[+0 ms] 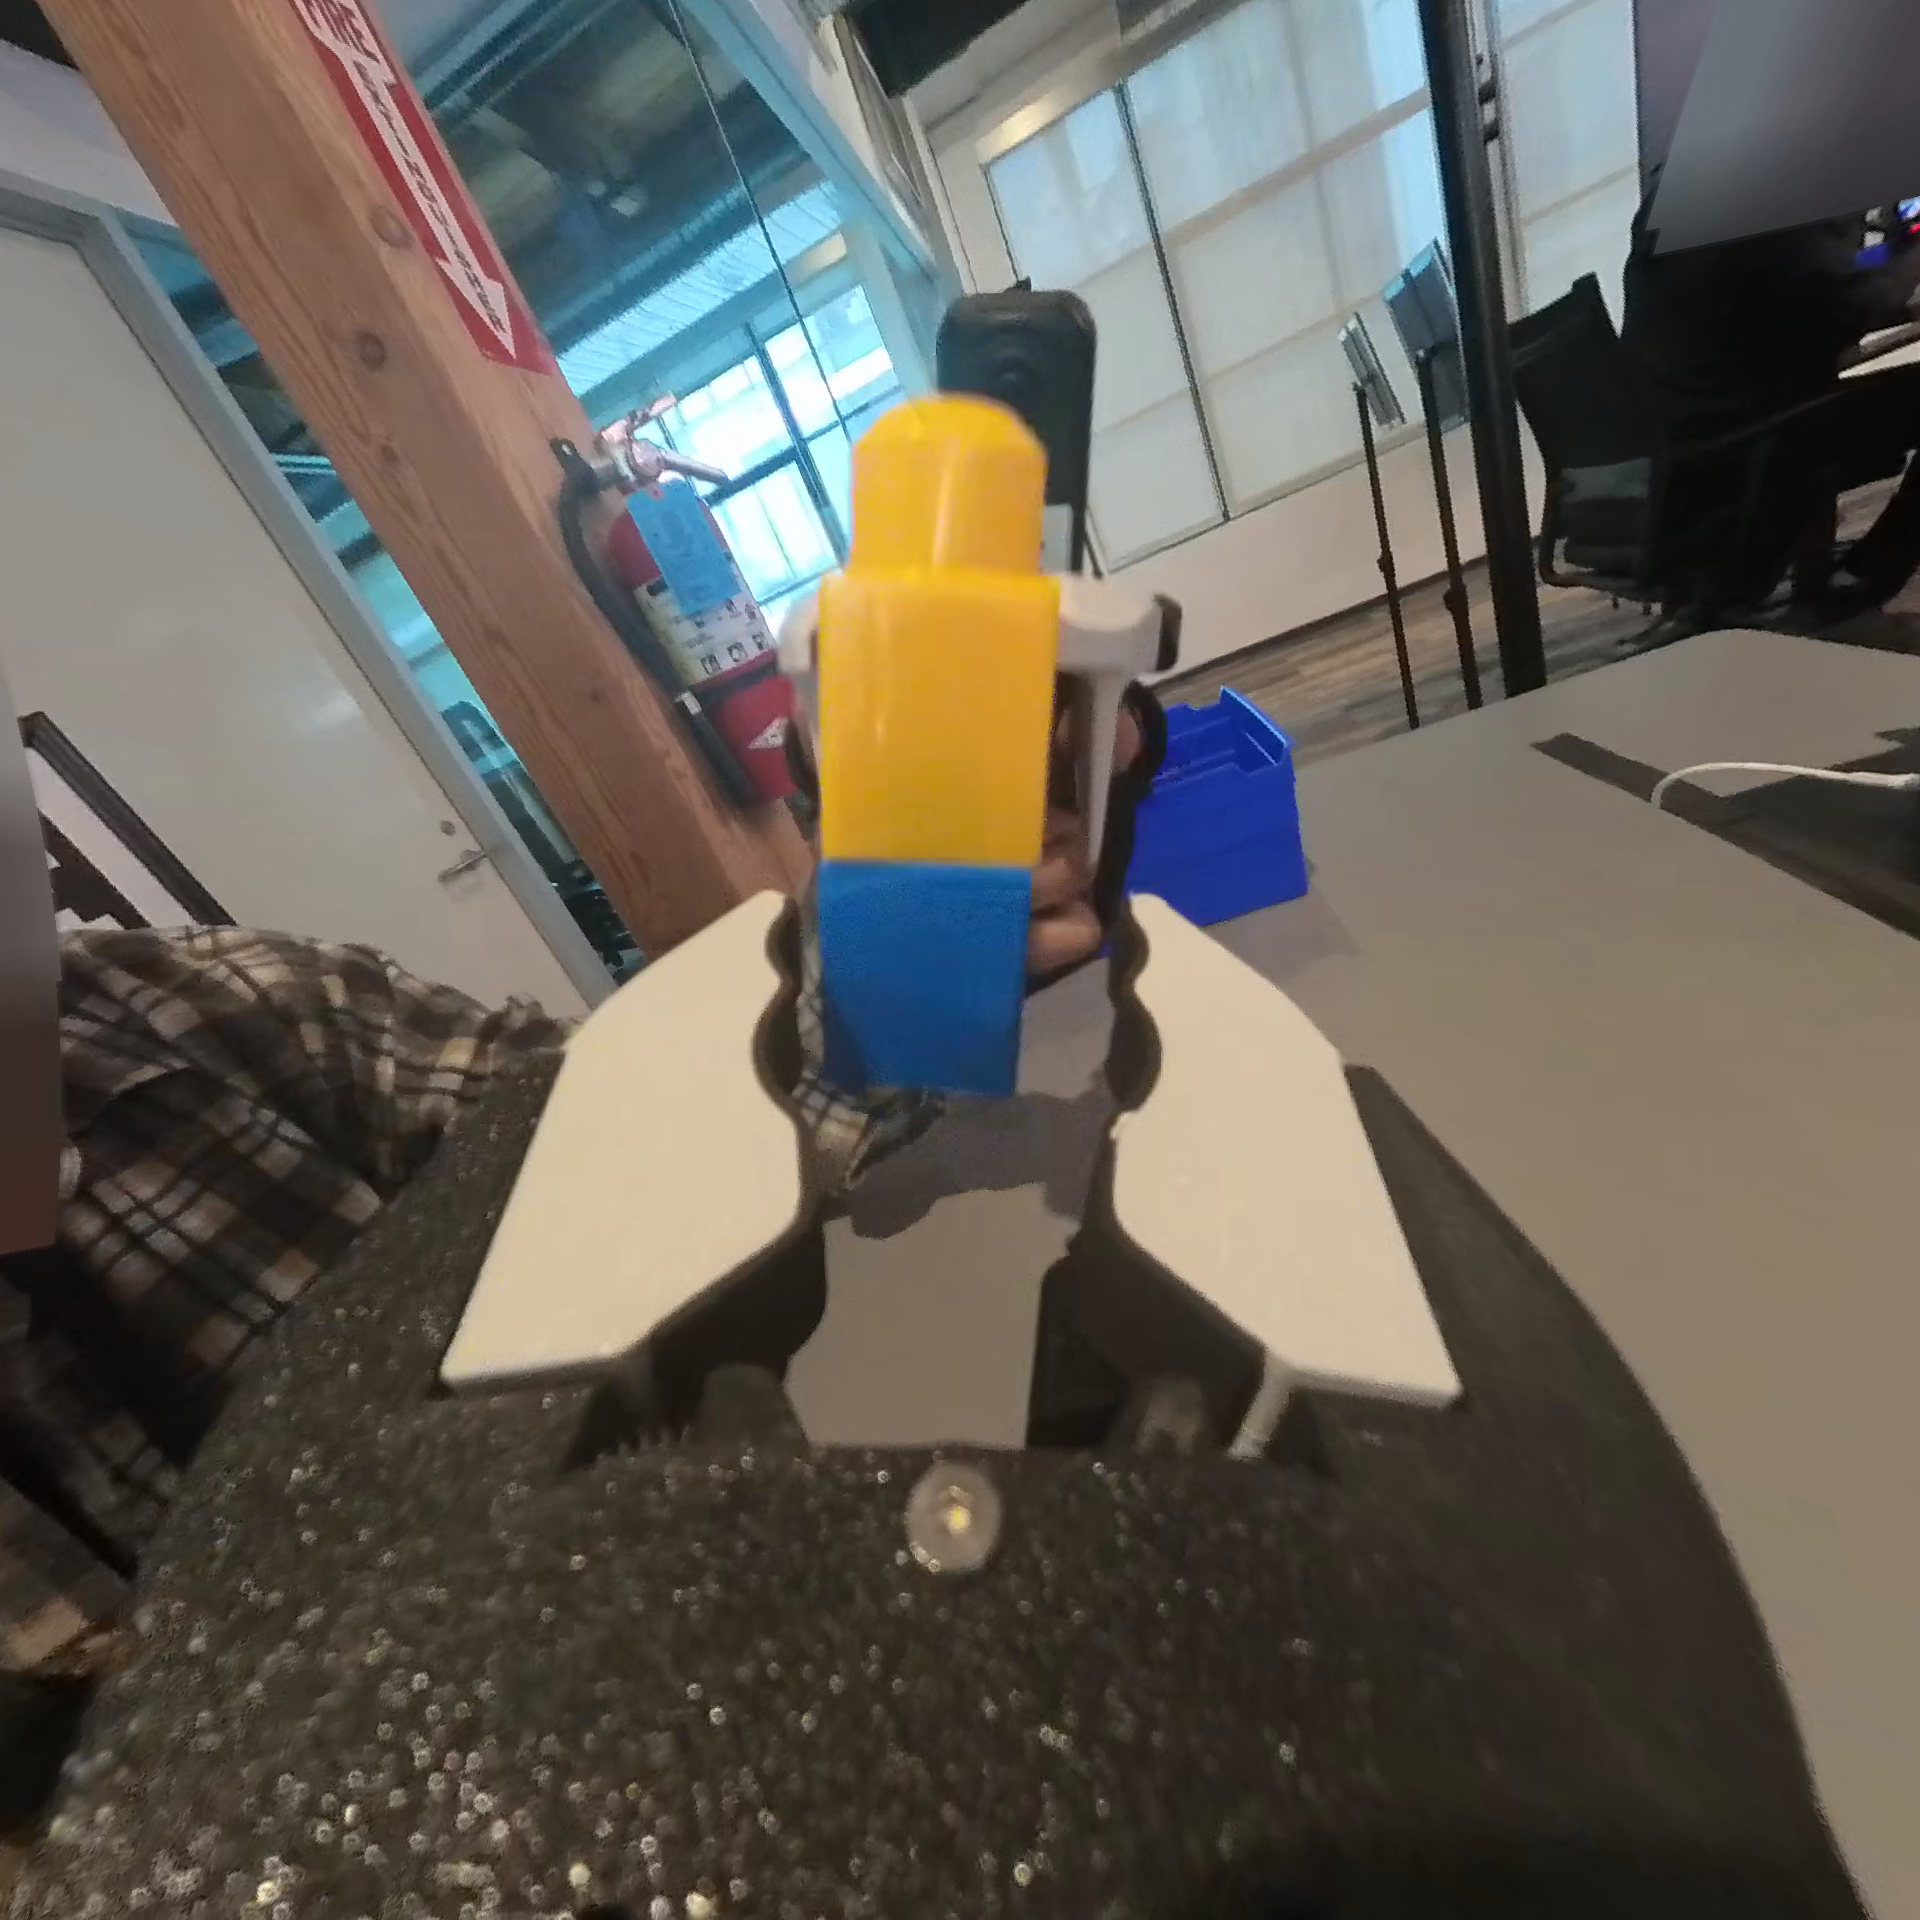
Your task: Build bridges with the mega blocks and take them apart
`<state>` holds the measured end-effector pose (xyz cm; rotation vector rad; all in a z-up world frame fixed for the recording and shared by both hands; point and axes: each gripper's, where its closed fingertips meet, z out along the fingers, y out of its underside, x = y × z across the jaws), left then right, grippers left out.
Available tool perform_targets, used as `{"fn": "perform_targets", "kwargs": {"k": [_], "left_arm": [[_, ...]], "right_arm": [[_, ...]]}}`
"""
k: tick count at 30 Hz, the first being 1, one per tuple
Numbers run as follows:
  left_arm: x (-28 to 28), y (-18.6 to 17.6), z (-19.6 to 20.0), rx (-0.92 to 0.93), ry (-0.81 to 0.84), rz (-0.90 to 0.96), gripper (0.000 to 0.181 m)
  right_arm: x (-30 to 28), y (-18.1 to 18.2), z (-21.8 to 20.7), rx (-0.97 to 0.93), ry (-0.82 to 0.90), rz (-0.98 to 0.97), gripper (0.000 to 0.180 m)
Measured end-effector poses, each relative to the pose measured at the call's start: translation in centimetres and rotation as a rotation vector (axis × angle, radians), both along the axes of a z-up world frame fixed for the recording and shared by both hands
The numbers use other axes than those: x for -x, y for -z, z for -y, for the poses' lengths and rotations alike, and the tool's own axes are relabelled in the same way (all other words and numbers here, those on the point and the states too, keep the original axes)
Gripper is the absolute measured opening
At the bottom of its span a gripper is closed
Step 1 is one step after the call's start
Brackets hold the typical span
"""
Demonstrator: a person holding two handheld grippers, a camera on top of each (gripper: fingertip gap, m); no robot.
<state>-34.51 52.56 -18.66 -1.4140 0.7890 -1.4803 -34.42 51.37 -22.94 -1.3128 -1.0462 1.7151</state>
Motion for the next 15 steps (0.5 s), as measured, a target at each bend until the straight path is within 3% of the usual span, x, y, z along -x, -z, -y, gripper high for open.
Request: {"fn": "perform_targets", "kwargs": {"k": [4,6,15], "left_arm": [[0.4,-0.3,0.0,-0.028,-0.014,0.007,0.037],[0.0,-0.2,0.2,-0.035,-0.012,-0.005,0.037],[0.1,-1.7,0.4,-0.072,-0.097,0.091,0.036]], "right_arm": [[0.7,0.5,0.5,0.008,-0.018,0.020,0.053],[0.9,0.2,0.9,-0.001,-0.040,0.006,0.037],[1.1,-0.4,1.6,0.007,-0.036,0.059,0.036]]}}
